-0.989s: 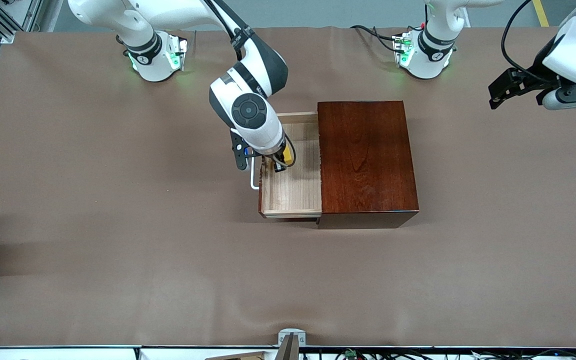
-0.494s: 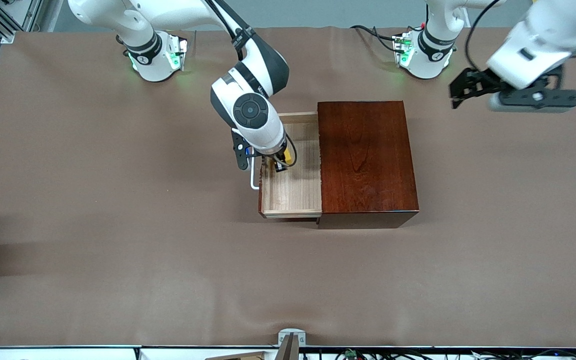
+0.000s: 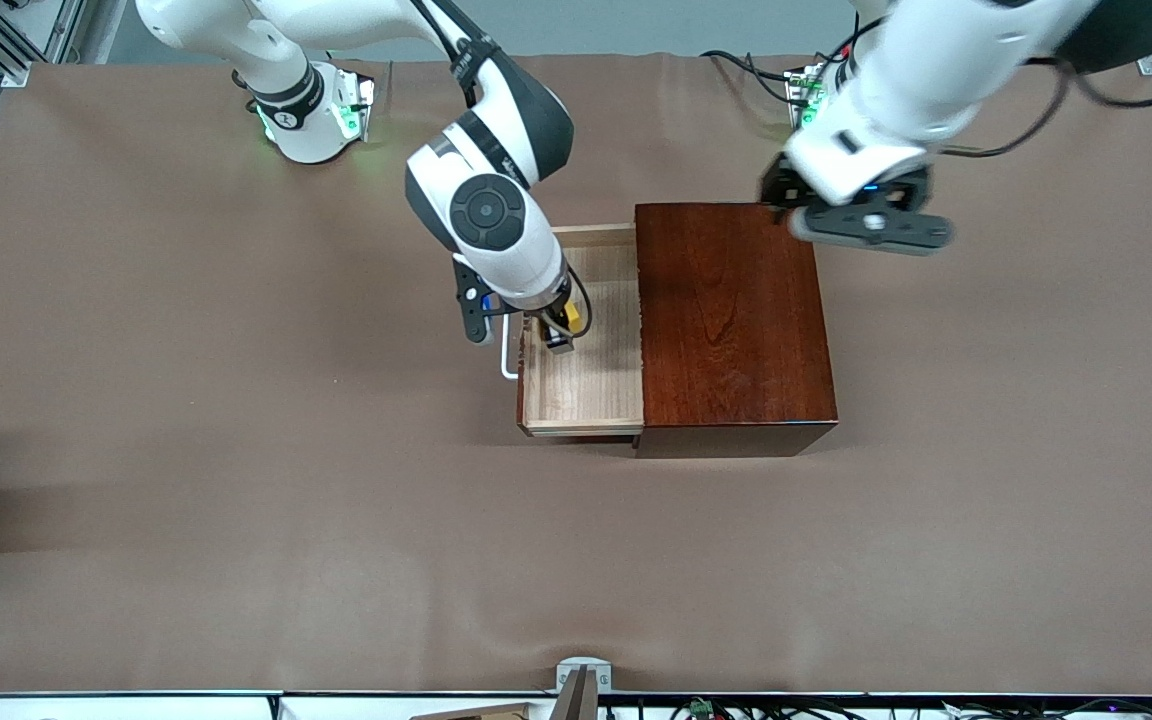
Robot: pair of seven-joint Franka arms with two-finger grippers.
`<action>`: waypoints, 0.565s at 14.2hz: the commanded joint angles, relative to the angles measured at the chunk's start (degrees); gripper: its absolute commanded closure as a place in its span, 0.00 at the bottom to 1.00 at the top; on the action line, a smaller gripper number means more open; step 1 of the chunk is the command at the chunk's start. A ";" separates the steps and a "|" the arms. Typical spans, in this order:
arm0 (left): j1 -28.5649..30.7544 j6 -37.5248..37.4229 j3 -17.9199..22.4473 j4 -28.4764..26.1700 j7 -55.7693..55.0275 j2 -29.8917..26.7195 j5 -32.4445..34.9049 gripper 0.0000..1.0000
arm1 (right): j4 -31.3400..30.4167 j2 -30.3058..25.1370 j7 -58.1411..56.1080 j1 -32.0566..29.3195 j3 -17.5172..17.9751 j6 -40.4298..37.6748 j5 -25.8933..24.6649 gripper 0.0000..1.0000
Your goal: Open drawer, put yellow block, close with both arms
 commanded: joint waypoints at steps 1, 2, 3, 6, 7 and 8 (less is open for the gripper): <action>-4.11 -0.60 -1.30 6.63 -6.95 7.61 -0.57 0.00 | 5.08 -0.24 -0.30 -4.69 0.49 -7.09 0.09 0.05; -7.18 0.27 -1.04 7.51 -12.37 9.46 -0.31 0.00 | 5.79 -0.76 -2.05 -6.45 0.49 -9.02 0.09 0.03; -9.48 2.54 -0.95 8.04 -18.08 11.05 -0.22 0.00 | 6.14 -2.07 -4.50 -8.12 0.49 -10.87 0.09 0.02; -15.81 11.23 -0.60 8.22 -33.12 15.27 -0.04 0.00 | 6.23 -4.53 -11.19 -13.04 0.40 -14.65 0.18 0.00; -17.31 14.13 -0.60 8.48 -37.70 16.67 0.13 0.00 | 6.58 -4.89 -13.64 -14.88 0.40 -15.97 0.35 0.00; -19.24 16.95 -0.60 9.44 -42.27 18.60 0.74 0.00 | 7.63 -5.33 -15.93 -16.64 0.49 -17.38 0.44 0.00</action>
